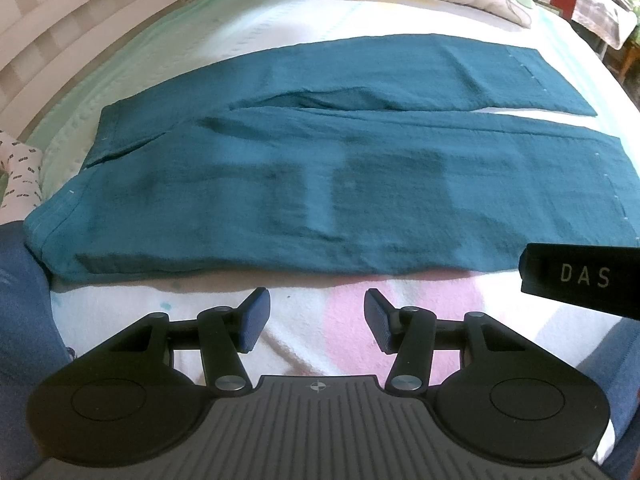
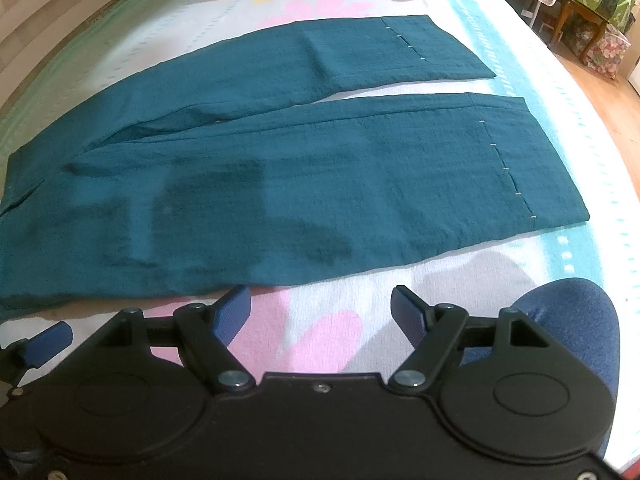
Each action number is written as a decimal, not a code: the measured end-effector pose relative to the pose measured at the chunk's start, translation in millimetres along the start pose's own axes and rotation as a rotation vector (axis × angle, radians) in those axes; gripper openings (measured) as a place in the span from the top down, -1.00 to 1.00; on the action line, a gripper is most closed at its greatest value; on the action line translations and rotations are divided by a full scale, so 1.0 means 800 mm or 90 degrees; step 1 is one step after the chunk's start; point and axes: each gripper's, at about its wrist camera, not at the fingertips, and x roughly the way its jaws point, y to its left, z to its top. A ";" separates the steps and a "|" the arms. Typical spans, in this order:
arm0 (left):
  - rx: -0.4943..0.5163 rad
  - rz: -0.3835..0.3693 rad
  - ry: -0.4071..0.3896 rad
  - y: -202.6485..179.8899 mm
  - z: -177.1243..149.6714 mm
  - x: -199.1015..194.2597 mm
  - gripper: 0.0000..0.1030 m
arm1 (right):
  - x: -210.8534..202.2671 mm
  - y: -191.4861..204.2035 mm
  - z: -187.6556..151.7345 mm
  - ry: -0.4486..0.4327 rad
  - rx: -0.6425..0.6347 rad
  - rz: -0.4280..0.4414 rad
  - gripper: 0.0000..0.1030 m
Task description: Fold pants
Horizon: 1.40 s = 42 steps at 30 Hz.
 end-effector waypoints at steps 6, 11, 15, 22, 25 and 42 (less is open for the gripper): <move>-0.002 0.001 0.003 -0.002 0.000 0.001 0.01 | 0.001 -0.001 0.000 0.003 0.001 0.001 -0.50; -0.002 0.001 0.006 -0.003 0.000 0.003 0.01 | 0.003 -0.001 0.002 0.006 0.004 0.002 -0.50; -0.003 -0.002 0.009 -0.003 0.000 0.005 0.01 | 0.006 -0.001 0.004 0.007 0.006 0.003 -0.50; -0.010 -0.009 0.021 0.001 0.007 0.010 0.01 | 0.011 -0.005 0.009 0.012 0.005 0.007 -0.34; -0.004 -0.004 0.018 0.003 0.015 0.012 0.01 | 0.018 -0.009 0.018 0.021 0.008 0.013 -0.31; -0.001 -0.011 0.013 0.033 0.167 0.067 0.01 | 0.091 -0.051 0.190 0.017 0.053 0.043 -0.27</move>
